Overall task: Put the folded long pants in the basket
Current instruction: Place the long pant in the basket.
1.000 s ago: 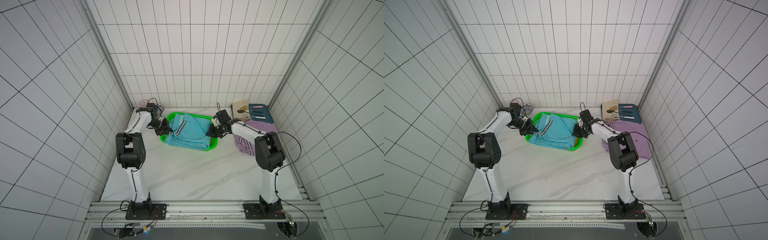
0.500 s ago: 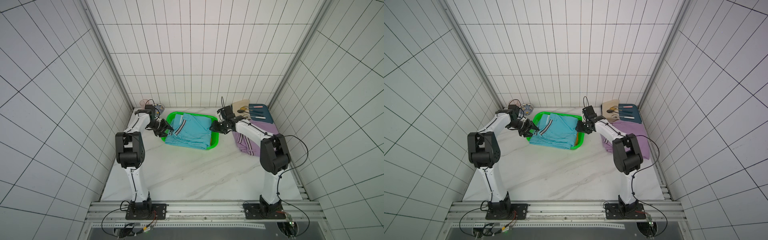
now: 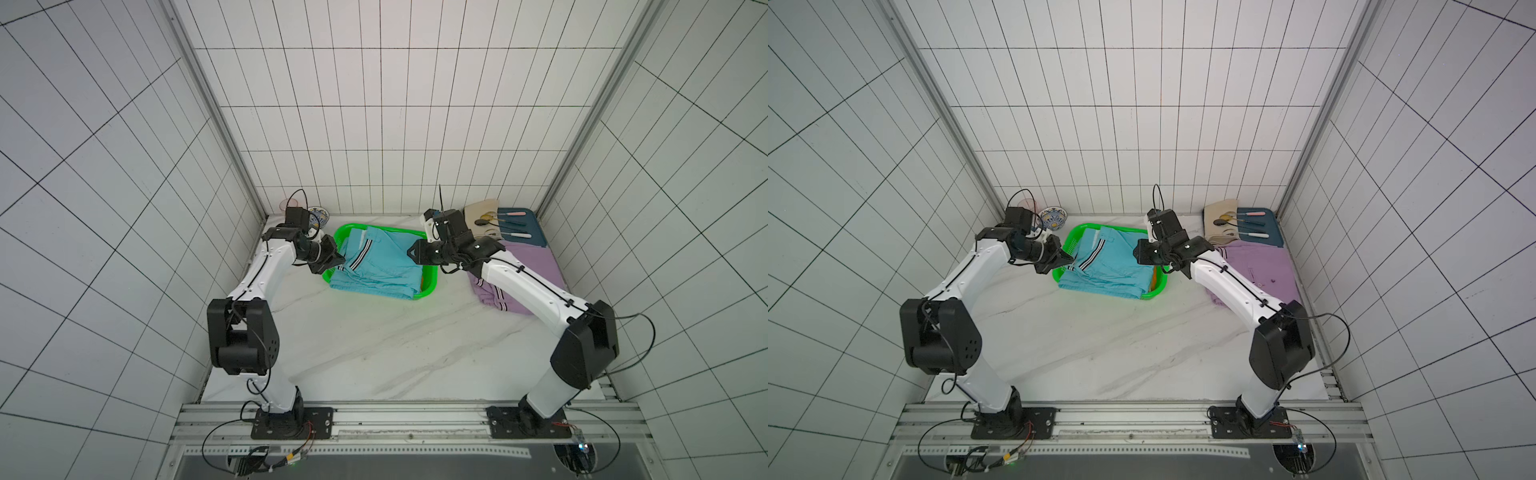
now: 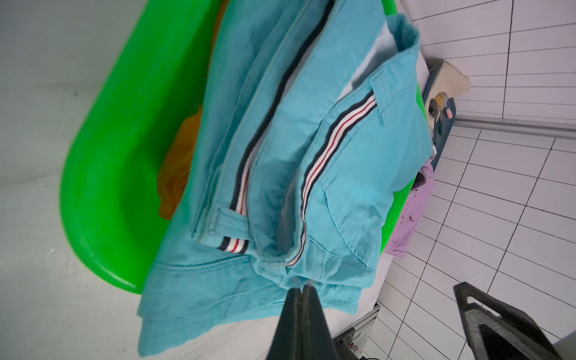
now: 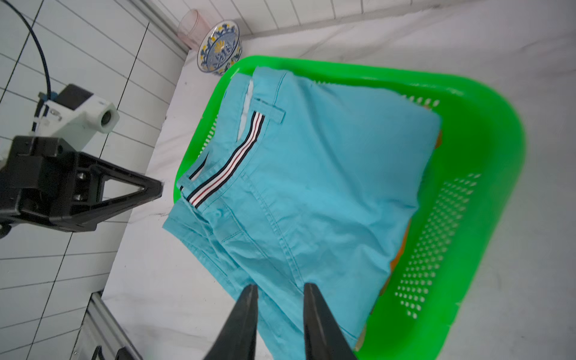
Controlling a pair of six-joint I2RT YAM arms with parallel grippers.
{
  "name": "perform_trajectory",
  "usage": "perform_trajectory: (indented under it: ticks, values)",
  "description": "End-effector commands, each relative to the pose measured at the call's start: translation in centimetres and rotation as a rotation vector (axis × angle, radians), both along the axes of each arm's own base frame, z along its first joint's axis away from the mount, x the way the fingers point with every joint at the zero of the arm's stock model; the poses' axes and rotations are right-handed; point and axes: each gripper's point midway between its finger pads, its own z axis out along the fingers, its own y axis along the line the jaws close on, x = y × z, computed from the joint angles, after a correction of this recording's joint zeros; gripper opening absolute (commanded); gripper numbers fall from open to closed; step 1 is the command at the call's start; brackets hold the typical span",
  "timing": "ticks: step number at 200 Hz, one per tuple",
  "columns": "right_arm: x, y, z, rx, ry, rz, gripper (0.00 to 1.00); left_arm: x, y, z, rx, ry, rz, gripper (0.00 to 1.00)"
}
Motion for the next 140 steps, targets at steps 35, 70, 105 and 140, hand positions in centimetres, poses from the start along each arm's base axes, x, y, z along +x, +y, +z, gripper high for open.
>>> perform_trajectory:
  ticks: [35, 70, 105, 140]
  values:
    - [-1.2, 2.0, -12.8, -0.024, 0.342, 0.028, 0.22, -0.5, -1.2, -6.4, -0.014, 0.178, -0.029, 0.0]
    - [-0.5, 0.0, -17.6, -0.068, 0.464, -0.018, 0.19, -0.5, -1.1, -10.6, -0.089, 0.312, 0.003, 0.0]
    - [0.3, -2.2, -17.2, -0.097, 0.428, -0.057, 0.19, -0.2, -0.3, -10.4, -0.079, 0.296, 0.025, 0.0]
    - [1.0, -1.9, -9.7, -0.033, 0.281, -0.039, 0.21, 0.4, -1.5, -4.8, -0.01, 0.129, -0.008, 0.0]
